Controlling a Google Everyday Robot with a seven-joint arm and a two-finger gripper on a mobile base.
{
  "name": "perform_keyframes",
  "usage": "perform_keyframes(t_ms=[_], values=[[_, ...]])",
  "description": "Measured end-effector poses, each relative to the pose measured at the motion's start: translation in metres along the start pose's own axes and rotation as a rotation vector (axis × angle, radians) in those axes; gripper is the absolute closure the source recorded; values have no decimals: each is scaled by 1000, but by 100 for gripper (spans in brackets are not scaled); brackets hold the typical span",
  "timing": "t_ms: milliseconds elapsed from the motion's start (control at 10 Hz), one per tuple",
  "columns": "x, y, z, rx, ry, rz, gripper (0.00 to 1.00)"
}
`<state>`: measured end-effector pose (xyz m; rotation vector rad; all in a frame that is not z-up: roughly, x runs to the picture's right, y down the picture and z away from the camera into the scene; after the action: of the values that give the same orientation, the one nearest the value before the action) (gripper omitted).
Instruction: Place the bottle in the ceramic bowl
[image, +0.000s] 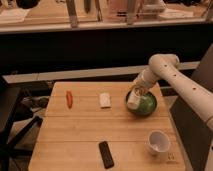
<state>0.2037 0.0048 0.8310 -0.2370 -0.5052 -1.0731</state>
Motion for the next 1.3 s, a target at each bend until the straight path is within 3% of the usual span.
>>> perform_keyframes(t_ms=[300,900,1100,1300], values=[[4,3,-1,-9,-4,13,78],[7,9,0,-24,-12,25,78],[7,10,-1,-31,-16,28,67],[7,12,-1,-34,-20,32,66]])
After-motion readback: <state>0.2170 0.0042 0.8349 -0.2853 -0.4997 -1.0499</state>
